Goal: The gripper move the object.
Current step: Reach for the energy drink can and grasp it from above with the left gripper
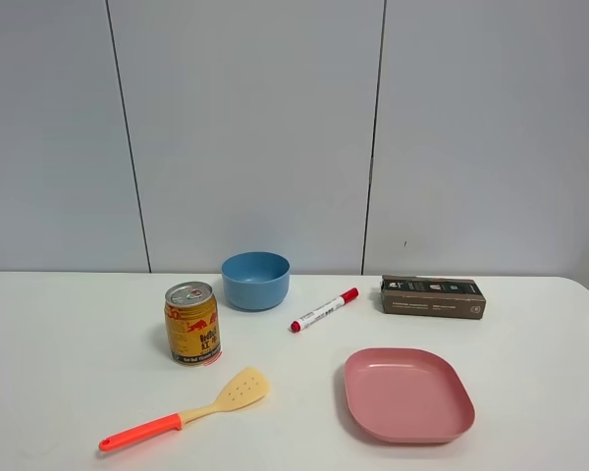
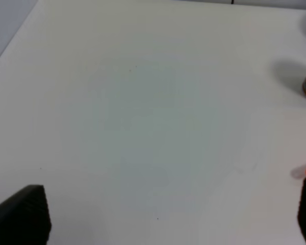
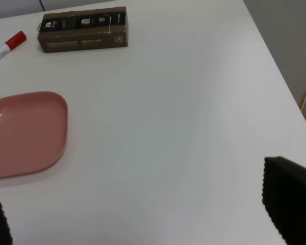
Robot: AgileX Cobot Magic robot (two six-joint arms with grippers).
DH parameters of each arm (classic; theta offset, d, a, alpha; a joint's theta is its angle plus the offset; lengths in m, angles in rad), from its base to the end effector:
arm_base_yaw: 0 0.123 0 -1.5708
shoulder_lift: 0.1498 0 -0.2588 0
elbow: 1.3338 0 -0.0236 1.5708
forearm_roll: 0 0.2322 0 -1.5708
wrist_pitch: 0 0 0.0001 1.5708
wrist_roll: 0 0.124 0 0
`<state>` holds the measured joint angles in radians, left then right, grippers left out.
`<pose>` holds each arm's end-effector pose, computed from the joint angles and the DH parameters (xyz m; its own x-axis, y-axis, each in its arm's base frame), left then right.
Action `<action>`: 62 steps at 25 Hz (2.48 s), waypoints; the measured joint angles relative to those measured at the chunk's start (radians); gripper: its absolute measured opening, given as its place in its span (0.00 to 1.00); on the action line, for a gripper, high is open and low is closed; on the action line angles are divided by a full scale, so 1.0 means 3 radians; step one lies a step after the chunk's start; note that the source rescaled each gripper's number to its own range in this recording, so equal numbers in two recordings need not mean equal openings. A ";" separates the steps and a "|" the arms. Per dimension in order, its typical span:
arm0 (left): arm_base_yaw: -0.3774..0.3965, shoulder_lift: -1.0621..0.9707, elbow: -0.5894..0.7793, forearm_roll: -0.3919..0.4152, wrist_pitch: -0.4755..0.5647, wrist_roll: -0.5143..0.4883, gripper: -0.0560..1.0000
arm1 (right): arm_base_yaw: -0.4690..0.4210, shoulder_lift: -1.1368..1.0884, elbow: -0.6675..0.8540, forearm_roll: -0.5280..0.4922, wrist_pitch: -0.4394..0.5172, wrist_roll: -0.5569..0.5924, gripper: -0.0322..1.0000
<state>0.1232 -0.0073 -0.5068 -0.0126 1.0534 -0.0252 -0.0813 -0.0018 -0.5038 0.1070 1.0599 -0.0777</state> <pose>0.0334 0.0028 0.2563 -0.4297 -0.0849 -0.8990 -0.1267 0.9914 -0.0331 0.0346 0.0088 0.2550 -0.4464 0.0112 -0.8947 -0.0134 0.9997 0.0192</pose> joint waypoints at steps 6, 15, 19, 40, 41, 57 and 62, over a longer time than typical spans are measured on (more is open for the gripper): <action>0.0000 0.0000 0.0000 0.0000 0.0000 0.0000 0.99 | 0.0000 0.0000 0.0000 0.0000 0.0000 0.0000 1.00; 0.0000 0.0000 0.0000 0.0000 0.0000 0.0000 0.99 | 0.0000 0.0000 0.0000 0.0000 0.0000 0.0000 1.00; 0.0000 0.0000 0.0000 0.0000 0.0000 0.0000 0.99 | 0.0000 0.0000 0.0000 0.0000 0.0000 0.0000 1.00; 0.0000 0.0000 0.0000 0.0000 0.0000 0.0000 0.99 | 0.0000 0.0000 0.0000 0.0000 0.0000 0.0000 1.00; 0.0000 0.0000 0.0000 0.0000 0.0000 0.0000 0.99 | 0.0000 0.0000 0.0000 0.0000 0.0000 0.0000 1.00; 0.0000 0.1686 -0.0823 -0.0135 -0.0384 0.0170 0.99 | 0.0000 0.0000 0.0000 0.0000 0.0000 0.0000 1.00; 0.0000 0.2263 -0.1111 -0.0180 -0.0708 0.0323 0.99 | 0.0000 0.0000 0.0000 0.0000 0.0000 0.0000 1.00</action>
<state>0.1232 0.6715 -0.8402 -0.0666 0.8411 0.0716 -0.0813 -0.0018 -0.5038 0.1070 1.0599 -0.0777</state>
